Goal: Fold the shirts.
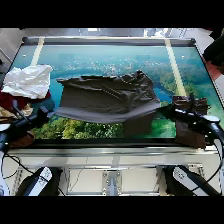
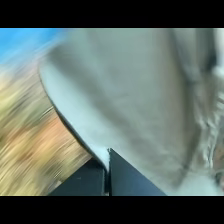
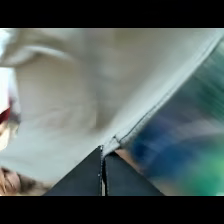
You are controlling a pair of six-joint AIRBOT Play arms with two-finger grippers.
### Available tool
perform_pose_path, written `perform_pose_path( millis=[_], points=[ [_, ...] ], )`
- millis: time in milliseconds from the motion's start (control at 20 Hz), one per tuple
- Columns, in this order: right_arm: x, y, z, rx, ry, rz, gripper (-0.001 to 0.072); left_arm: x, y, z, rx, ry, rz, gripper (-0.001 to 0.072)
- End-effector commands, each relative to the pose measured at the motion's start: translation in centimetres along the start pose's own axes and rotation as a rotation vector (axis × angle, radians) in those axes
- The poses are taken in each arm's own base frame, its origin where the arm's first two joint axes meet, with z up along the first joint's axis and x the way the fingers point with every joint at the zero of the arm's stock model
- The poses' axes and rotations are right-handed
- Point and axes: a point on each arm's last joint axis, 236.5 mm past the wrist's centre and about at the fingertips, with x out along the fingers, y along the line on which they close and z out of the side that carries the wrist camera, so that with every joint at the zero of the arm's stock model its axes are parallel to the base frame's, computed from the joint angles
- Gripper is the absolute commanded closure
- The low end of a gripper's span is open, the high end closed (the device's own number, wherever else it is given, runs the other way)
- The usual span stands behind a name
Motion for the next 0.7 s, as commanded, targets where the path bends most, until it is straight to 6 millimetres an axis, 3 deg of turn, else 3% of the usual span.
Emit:
perform_pose_path(
  millis=[0,100,200,300,400,450,500,600,650],
  points=[
    [-6.3,9.7,0.6,-0.468,0.004,-0.011,0.0699,-7.8,-8.7,3.8,0.467,-0.166,0.019,0.0701],
    [-12.7,14.9,1.2,-0.745,-0.105,-0.206,0.0698,-14.9,-14.8,5.6,0.727,-0.376,0.089,0.0700],
    [-20.2,22.2,1.7,-0.901,-0.359,-0.346,0.0697,-23.2,-20.8,6.1,0.833,-0.623,0.155,0.0701],
    [-27.0,30.2,0.6,-1.060,-0.615,-0.405,0.0698,-31.5,-24.9,6.6,0.878,-0.848,0.291,0.0701],
    [-31.7,36.3,-1.1,-1.181,-0.772,-0.419,0.0699,-37.9,-28.9,6.6,0.975,-0.995,0.391,0.0701],
    [-33.1,38.3,-1.4,-1.209,-0.820,-0.419,0.0698,-39.4,-30.5,6.7,1.000,-1.019,0.405,0.0701],
    [-33.7,39.3,-1.0,-1.224,-0.838,-0.418,0.0699,-39.7,-31.2,7.2,1.008,-1.001,0.405,0.0702],
    [-33.0,39.0,1.6,-1.185,-0.806,-0.399,0.0698,-36.9,-31.4,9.0,0.981,-0.891,0.328,0.0701],
    [-31.7,37.9,3.6,-1.137,-0.757,-0.384,0.0698,-33.9,-31.1,9.8,0.946,-0.790,0.243,0.0701]
  ],
)
